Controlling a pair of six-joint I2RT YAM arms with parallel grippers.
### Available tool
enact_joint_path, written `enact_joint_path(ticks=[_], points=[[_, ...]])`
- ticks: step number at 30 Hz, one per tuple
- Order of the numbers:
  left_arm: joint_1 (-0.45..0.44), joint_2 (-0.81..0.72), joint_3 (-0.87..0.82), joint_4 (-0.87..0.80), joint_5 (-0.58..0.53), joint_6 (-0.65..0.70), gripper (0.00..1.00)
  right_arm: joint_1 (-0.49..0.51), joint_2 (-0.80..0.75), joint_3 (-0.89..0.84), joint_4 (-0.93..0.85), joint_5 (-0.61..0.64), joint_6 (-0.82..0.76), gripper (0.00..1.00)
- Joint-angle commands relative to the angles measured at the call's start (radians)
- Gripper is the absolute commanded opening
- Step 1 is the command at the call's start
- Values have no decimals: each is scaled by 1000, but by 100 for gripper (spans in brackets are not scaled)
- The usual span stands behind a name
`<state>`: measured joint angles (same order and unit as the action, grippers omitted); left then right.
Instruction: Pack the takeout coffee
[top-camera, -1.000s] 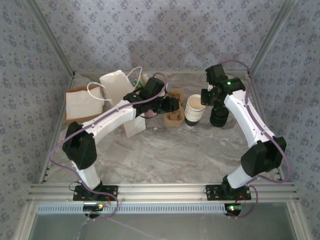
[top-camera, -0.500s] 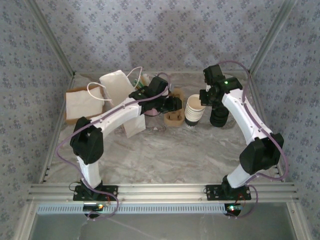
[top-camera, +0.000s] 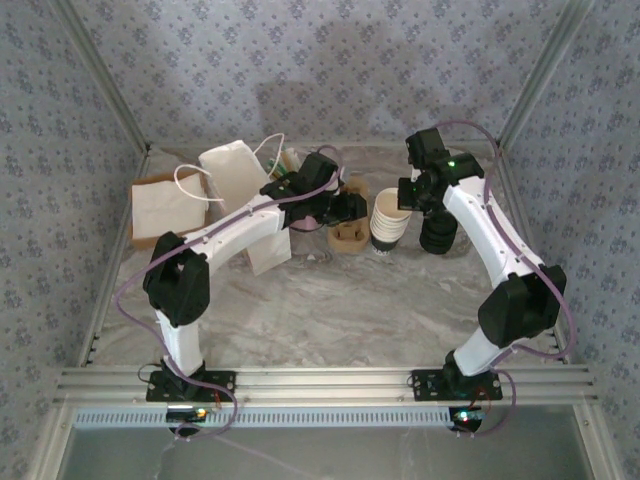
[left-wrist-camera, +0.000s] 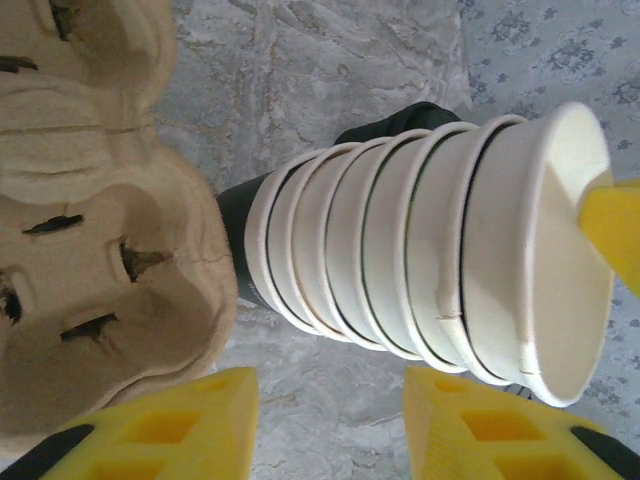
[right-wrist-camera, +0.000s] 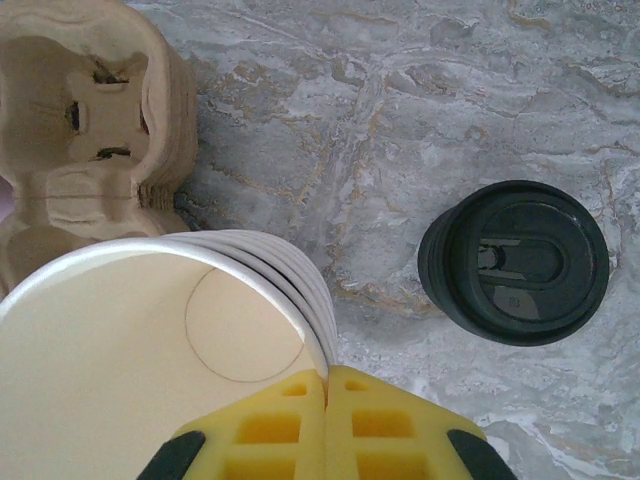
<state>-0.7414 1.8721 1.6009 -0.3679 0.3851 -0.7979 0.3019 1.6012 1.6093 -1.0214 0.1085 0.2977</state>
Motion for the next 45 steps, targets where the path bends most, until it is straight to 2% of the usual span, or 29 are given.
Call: enact_joint_path(ticks=[1,45], points=[[4,5,33,51,36,-17,44,8,16,35,-17,-4,-2,1],[16,29,-45,196,76,-71,42,-55,-7,38,-1,-203,30,0]])
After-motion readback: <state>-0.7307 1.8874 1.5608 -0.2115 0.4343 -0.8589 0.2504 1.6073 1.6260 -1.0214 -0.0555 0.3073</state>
